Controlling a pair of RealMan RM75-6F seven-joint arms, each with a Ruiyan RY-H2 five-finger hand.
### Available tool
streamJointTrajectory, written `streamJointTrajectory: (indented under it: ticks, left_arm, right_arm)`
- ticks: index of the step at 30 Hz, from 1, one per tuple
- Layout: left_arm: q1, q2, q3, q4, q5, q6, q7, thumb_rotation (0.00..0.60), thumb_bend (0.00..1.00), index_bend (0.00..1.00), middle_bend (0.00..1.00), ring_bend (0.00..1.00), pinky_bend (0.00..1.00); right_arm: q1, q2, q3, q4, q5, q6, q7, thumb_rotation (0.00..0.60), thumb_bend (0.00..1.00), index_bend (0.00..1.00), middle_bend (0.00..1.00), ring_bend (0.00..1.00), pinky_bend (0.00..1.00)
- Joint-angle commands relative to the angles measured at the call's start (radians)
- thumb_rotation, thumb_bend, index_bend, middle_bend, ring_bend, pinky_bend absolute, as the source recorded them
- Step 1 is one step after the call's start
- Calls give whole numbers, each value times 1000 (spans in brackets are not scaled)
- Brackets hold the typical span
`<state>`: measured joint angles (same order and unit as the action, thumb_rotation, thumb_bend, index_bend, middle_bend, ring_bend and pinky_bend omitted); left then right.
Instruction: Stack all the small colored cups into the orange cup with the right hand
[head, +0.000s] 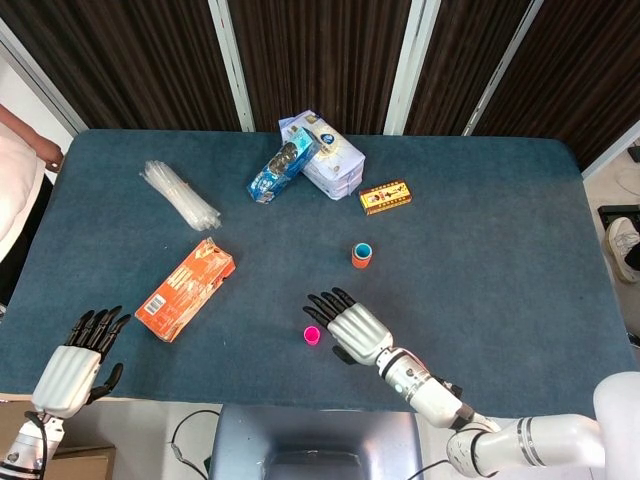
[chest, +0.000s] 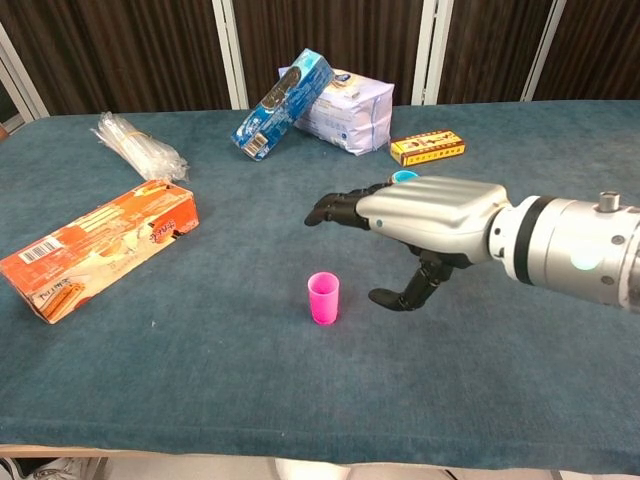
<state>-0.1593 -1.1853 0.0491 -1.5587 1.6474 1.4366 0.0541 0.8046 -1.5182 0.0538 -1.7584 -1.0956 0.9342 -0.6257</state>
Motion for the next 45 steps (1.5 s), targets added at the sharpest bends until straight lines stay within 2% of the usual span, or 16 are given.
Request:
streamJointTrajectory:
  ticks: [1, 8, 16, 24, 35, 40, 45]
  left_arm:
    - [2, 4, 0, 0, 2, 7, -7, 600, 459, 0, 0, 0, 49]
    - [8, 15, -1, -2, 6, 24, -25, 600, 459, 0, 0, 0, 49]
    - [8, 18, -1, -3, 5, 21, -29, 600, 460, 0, 0, 0, 49]
    - [13, 22, -1, -2, 13, 36, -35, 600, 460, 0, 0, 0, 50]
    - [15, 20, 0, -4, 17, 37, -30, 600, 460, 0, 0, 0, 49]
    - [15, 21, -1, -4, 17, 39, -33, 600, 460, 0, 0, 0, 49]
    - [16, 23, -1, -2, 18, 41, -37, 600, 460, 0, 0, 0, 49]
  right_arm:
    - [9, -28, -3, 39, 37, -25, -15, 600, 504, 177, 0, 0, 0]
    - [27, -88, 10, 97, 78, -17, -40, 600, 504, 321, 0, 0, 0]
    - [52, -164, 35, 161, 104, -25, -25, 600, 503, 391, 0, 0, 0]
    - [51, -197, 38, 198, 103, 8, -35, 600, 503, 512, 29, 0, 0]
    - [50, -210, 47, 204, 107, 26, -34, 600, 503, 604, 59, 0, 0]
    - [52, -214, 49, 211, 107, 26, -31, 600, 504, 615, 64, 0, 0]
    - [38, -201, 86, 201, 77, 66, 22, 600, 504, 622, 72, 0, 0]
